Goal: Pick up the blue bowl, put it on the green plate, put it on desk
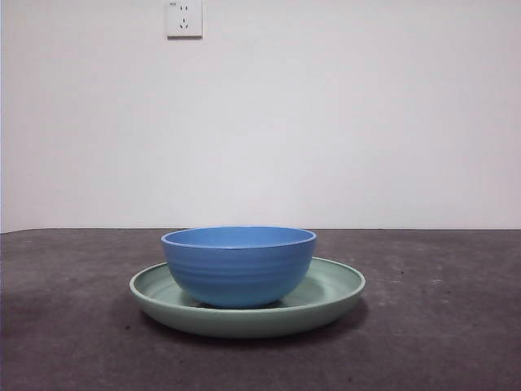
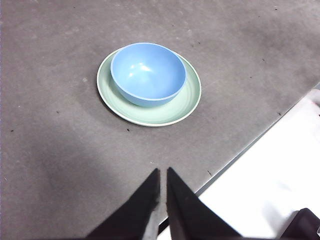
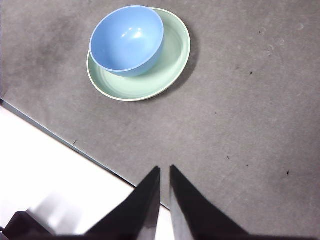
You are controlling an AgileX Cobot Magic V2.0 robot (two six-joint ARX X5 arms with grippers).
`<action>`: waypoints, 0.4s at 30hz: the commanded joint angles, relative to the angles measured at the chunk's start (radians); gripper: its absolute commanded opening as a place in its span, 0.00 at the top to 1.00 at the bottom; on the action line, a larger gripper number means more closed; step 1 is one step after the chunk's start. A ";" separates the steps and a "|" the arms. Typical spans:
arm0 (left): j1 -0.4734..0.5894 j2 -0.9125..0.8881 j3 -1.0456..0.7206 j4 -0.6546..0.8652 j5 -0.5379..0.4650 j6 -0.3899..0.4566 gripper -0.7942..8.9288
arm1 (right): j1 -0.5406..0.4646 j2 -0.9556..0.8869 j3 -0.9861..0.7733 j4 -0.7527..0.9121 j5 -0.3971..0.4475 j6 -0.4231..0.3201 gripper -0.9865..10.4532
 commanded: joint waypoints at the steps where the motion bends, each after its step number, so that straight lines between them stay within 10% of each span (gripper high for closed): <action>1: -0.007 0.005 0.006 0.013 -0.004 -0.003 0.90 | 0.008 0.004 0.016 0.011 0.000 -0.005 0.89; 12: 0.005 0.005 0.003 0.013 -0.004 -0.003 0.90 | 0.008 0.004 0.016 0.011 0.000 -0.005 0.89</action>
